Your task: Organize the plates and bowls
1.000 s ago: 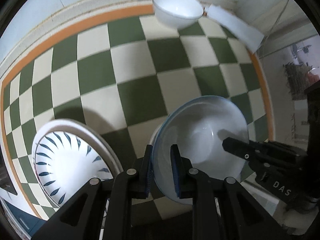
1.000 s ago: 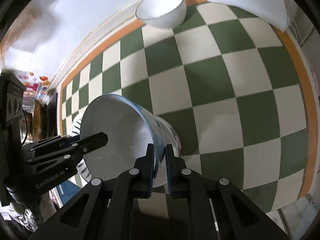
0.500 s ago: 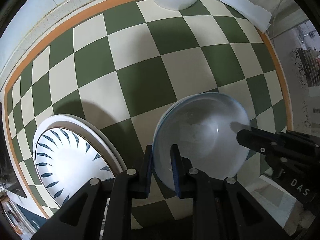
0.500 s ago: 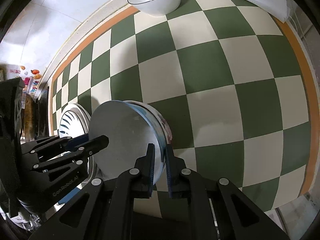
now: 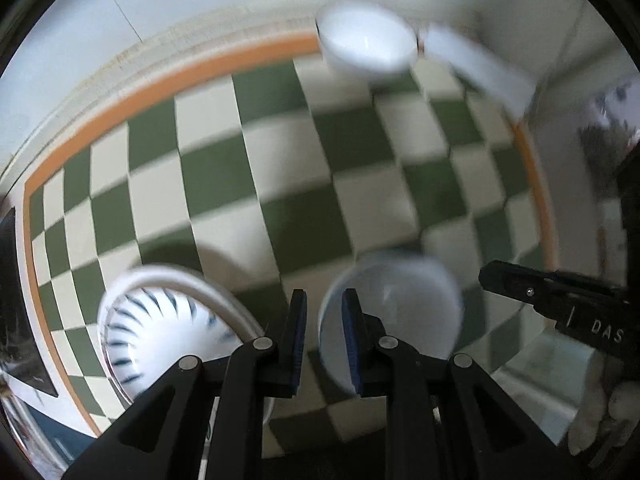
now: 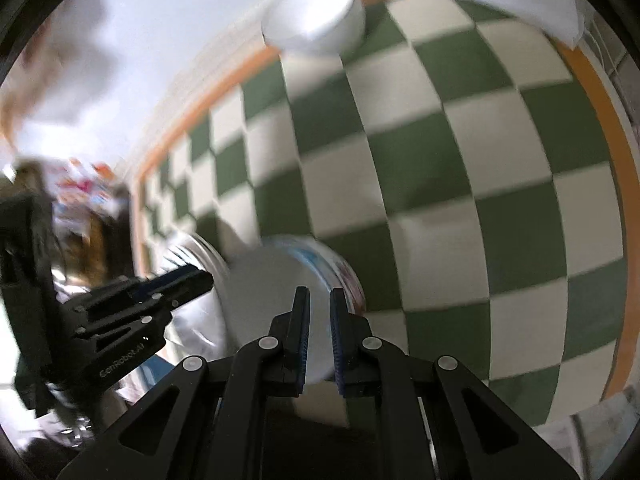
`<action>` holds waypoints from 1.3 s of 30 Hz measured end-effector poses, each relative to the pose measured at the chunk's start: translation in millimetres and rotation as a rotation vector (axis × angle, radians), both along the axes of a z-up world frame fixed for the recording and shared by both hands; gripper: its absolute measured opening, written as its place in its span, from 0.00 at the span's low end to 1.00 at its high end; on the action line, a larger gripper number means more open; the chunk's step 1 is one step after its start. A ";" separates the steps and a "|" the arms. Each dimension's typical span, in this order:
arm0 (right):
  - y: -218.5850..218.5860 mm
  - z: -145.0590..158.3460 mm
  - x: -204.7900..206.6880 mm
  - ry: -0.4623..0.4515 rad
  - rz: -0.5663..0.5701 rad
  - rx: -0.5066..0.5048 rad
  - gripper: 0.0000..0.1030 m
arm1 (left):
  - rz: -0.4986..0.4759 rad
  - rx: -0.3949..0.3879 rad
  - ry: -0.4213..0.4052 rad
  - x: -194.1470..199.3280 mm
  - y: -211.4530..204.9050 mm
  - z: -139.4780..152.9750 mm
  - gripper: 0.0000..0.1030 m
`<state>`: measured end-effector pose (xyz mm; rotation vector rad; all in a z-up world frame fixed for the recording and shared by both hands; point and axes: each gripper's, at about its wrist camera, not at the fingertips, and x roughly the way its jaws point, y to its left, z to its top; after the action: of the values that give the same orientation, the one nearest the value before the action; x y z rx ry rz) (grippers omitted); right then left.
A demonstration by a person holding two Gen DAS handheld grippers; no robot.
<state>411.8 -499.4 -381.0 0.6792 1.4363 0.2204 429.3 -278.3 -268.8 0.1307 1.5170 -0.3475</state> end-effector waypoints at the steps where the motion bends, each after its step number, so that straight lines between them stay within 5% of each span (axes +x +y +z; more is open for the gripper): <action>1: -10.6 10.0 11.5 -0.025 -0.019 0.005 0.19 | 0.018 -0.015 -0.019 11.0 -0.3 6.1 0.22; 3: -27.5 23.8 35.2 -0.081 -0.050 -0.002 0.43 | 0.056 -0.032 -0.053 44.3 -3.3 13.1 0.26; 4: -35.3 27.8 49.7 -0.104 -0.064 -0.013 0.45 | 0.077 -0.041 -0.058 64.4 -5.7 12.7 0.26; 11: -71.3 6.5 152.1 -0.133 -0.139 -0.054 0.46 | 0.179 -0.092 -0.013 165.4 -22.1 -24.7 0.26; 19: -73.4 -37.9 221.0 -0.063 -0.129 -0.074 0.45 | 0.167 -0.050 0.063 213.9 -54.6 -75.8 0.26; 22: -70.2 -49.7 231.1 -0.042 -0.109 -0.086 0.40 | 0.134 -0.018 0.064 218.5 -67.6 -86.8 0.25; 25: -66.6 -58.8 234.6 -0.022 -0.086 -0.108 0.15 | 0.113 0.005 0.063 218.5 -75.3 -97.0 0.15; 39: -57.3 -52.5 233.5 -0.055 -0.040 -0.188 0.11 | 0.110 0.017 0.008 202.4 -69.7 -88.2 0.15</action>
<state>645.3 -556.7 -433.5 0.5433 1.3701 0.0704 631.7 -348.0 -356.9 0.0588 1.5287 -0.2475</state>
